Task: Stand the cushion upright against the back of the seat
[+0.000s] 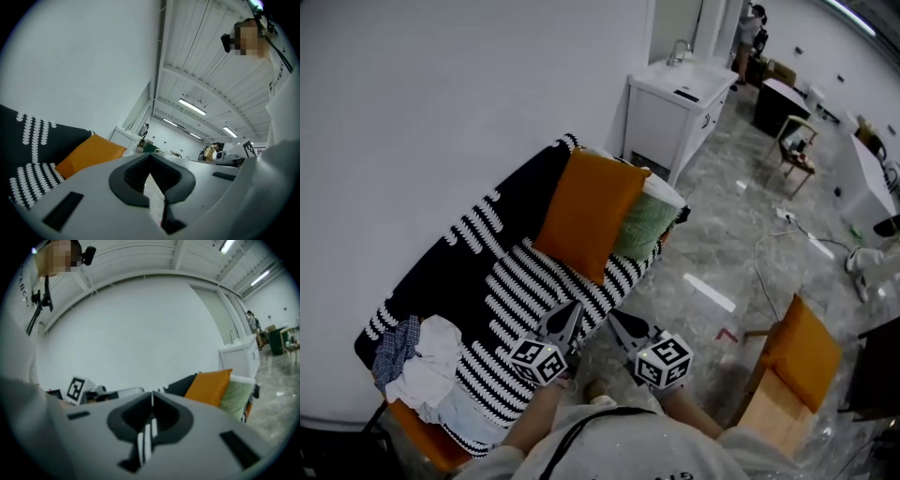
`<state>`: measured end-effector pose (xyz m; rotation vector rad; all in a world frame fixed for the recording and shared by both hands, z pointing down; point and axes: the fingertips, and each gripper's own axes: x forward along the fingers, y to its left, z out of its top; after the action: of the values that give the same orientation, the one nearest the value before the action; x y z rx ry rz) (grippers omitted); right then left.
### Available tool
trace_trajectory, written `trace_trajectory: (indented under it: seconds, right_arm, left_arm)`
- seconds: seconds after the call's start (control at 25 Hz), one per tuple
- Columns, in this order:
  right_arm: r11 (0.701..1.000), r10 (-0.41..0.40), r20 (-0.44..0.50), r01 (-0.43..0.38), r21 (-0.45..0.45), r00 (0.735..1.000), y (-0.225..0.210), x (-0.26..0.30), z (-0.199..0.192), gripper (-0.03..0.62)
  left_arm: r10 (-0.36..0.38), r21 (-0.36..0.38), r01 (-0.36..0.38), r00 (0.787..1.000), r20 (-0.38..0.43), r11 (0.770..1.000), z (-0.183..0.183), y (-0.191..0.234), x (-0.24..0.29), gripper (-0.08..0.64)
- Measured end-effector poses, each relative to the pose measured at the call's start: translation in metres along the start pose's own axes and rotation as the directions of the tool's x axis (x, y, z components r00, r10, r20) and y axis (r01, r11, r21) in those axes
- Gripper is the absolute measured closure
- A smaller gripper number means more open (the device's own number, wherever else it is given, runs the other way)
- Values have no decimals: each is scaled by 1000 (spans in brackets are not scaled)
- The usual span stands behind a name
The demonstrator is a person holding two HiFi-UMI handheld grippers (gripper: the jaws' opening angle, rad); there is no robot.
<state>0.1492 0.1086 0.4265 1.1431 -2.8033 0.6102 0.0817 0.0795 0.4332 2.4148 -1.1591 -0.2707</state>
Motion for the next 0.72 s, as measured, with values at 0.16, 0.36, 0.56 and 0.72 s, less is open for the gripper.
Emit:
trace_trajectory:
  seconds: [0.16,0.36,0.56,0.72]
  right_arm:
    - [1000,2,-7,-2,8,1000,-9,19,1,574]
    - [1000,-8,-3,8,20,1000,-20,33,9,574]
    - [1000,-6,-4,6,15,1000,-34,46,18,574]
    - [1000,16,-16,-16,13,1000,-50,67,23,574]
  left_arm:
    - [9,-5,-9,1000,1,1000,4,17,6,535]
    - [21,-8,-21,1000,13,1000,13,32,10,535]
    - [23,2,-23,999,33,1000,26,42,23,535]
    - [33,11,-34,999,40,999,32,56,37,535]
